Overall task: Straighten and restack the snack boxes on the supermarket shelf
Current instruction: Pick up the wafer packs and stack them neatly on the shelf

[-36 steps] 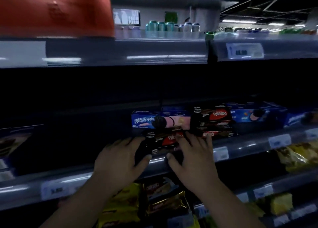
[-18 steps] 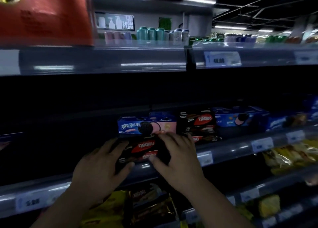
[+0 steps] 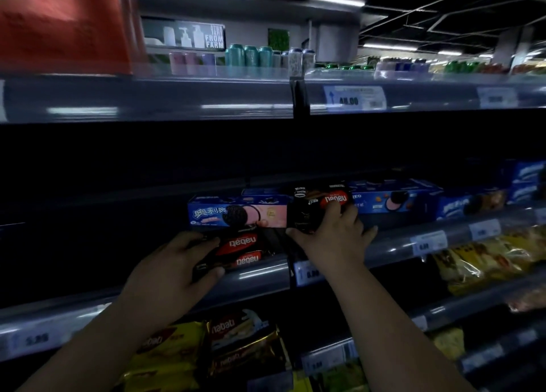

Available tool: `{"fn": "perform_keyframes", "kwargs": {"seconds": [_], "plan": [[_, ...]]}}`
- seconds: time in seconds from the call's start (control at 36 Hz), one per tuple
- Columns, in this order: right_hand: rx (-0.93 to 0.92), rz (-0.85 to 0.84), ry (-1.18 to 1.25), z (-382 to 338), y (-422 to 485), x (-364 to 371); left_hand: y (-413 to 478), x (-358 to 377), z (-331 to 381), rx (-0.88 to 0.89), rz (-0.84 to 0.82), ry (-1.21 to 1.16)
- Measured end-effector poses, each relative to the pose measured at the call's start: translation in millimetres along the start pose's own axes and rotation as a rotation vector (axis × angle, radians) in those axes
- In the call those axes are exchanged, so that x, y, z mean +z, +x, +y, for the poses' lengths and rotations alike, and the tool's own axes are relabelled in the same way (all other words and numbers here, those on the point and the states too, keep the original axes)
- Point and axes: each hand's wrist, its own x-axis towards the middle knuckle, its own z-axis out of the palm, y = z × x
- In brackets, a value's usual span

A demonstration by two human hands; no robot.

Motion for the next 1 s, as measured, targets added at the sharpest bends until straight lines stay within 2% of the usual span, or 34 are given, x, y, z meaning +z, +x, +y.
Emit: {"fn": "perform_keyframes", "kwargs": {"seconds": [0.14, 0.31, 0.42, 0.53, 0.61, 0.67, 0.83, 1.0], "plan": [[-0.034, 0.067, 0.094, 3, 1, 2, 13, 3, 21, 0.033, -0.059, -0.003], [-0.077, 0.133, 0.27, 10, 0, -3, 32, 5, 38, 0.045, 0.001, 0.004], [-0.11, 0.139, 0.555, 1, -8, -13, 41, 9, 35, -0.003, -0.057, -0.239], [-0.32, 0.141, 0.716, -15, -29, -17, 41, 10, 28, -0.001, -0.068, -0.433], [-0.506, 0.152, 0.686, -24, -40, -9, 41, 9, 28, -0.027, -0.093, -0.587], [-0.554, 0.133, 0.641, -27, -42, 0, 41, 9, 26, -0.055, -0.111, -0.663], [-0.543, 0.059, 0.657, -25, -42, 9, 40, 8, 25, -0.052, -0.16, -0.714], [-0.567, 0.09, 0.655, -22, -41, 13, 37, 4, 27, -0.043, -0.157, -0.783]]}}
